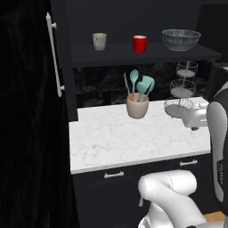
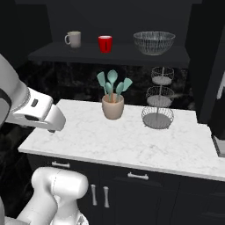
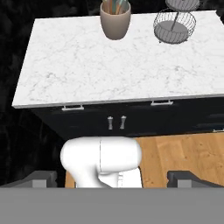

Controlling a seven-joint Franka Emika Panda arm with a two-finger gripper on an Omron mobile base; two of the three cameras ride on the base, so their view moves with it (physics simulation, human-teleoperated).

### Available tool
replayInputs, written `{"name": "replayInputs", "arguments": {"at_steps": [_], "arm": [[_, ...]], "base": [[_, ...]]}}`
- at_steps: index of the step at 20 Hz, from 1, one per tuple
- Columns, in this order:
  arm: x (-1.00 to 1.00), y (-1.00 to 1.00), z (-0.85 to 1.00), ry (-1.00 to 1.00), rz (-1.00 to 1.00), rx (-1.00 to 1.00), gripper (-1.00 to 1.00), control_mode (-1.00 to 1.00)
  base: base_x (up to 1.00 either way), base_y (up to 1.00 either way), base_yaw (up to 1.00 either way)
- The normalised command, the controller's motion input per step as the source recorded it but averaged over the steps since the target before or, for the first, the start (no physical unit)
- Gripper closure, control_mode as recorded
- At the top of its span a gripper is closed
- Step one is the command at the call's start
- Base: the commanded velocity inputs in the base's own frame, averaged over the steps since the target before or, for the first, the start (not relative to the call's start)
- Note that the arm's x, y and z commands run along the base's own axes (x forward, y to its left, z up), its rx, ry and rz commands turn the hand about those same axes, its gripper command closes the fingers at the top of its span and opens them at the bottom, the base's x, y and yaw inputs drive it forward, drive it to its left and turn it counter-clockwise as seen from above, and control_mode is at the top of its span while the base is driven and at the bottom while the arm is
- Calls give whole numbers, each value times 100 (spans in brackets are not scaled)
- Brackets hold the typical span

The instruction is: Gather all objects into one cabinet and sort the glasses and bowls to opposite sides.

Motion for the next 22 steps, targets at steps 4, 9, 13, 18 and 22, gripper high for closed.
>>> {"name": "replayInputs", "arguments": {"at_steps": [4, 9, 13, 18, 22], "arm": [[0, 0, 0, 0, 0, 0, -100, 100], [0, 0, 0, 0, 0, 0, -100, 100], [0, 0, 0, 0, 0, 0, -100, 100], [0, 0, 0, 0, 0, 0, -100, 100], [0, 0, 0, 0, 0, 0, -100, 100]], "base": [[-90, -25, -17], [-50, -22, -34], [-11, -21, -49], [0, -29, -53], [0, -19, -64]]}}
